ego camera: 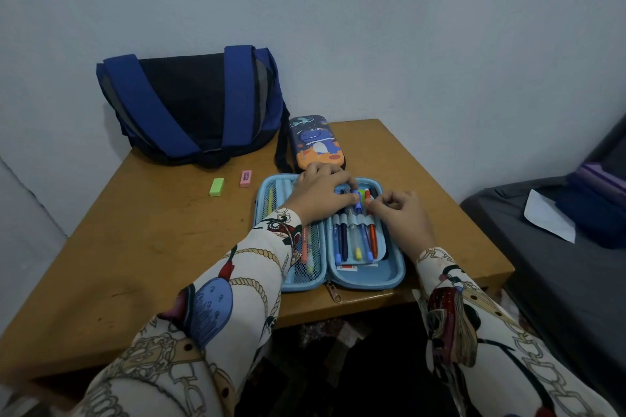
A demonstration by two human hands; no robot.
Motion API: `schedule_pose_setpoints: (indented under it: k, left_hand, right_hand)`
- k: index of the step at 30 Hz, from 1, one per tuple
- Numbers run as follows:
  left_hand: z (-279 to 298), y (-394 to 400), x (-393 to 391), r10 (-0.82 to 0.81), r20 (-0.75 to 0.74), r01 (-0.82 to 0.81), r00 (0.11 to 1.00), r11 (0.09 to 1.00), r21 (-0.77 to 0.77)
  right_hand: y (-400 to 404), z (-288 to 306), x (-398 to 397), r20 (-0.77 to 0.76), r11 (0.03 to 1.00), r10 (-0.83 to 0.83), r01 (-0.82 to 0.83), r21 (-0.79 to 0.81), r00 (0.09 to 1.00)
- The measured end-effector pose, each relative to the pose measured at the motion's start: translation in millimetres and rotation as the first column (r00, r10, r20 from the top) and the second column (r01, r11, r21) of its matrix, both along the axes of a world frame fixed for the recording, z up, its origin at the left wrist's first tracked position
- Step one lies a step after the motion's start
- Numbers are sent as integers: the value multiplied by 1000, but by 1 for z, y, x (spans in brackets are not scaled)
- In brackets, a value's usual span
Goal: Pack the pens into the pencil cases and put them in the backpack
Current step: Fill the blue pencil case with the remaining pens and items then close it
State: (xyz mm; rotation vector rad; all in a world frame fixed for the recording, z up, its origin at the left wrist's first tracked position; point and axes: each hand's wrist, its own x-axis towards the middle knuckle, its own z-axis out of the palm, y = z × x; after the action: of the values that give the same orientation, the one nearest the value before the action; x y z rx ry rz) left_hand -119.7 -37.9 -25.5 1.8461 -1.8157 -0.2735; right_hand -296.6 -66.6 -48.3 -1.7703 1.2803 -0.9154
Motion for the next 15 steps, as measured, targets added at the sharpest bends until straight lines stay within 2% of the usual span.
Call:
schedule_pose_setpoints:
  k: [4,10,15]
  left_hand:
    - [1,1,0,-14,17,14,1000,1000,11]
    - [1,0,2,-11,-77,13,997,1000,26]
    - [1,0,0,-28,13,28,1000,999,26]
  right_hand:
    - [0,-1,0,19,1000,2,-2,0,1000]
    - [0,-1,0,19,1000,3,-3,-16,1000]
    - [0,-1,0,17,1000,-5,5,-4,1000]
